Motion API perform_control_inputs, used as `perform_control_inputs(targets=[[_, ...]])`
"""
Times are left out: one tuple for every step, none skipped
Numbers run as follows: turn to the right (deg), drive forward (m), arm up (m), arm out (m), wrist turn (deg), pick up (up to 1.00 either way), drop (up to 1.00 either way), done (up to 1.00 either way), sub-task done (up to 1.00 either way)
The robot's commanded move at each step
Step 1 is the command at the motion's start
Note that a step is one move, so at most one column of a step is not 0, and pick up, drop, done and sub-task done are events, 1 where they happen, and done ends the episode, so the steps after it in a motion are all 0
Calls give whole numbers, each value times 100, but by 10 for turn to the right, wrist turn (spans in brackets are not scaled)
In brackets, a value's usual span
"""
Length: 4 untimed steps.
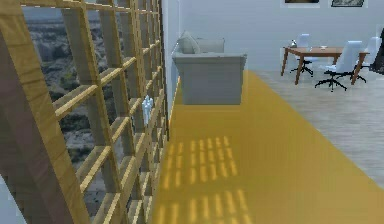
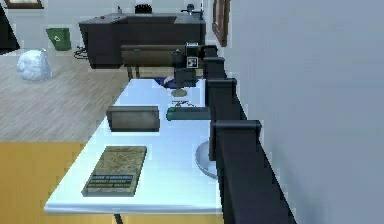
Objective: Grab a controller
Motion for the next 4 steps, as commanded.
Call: perform_control_inputs(targets=[[0,0,-16,0,0,0,0,0,0],[0,0,0,0,0,100,0,0,0],[0,0,10,0,0,0,0,0,0],[0,0,0,0,0,0,0,100,0]])
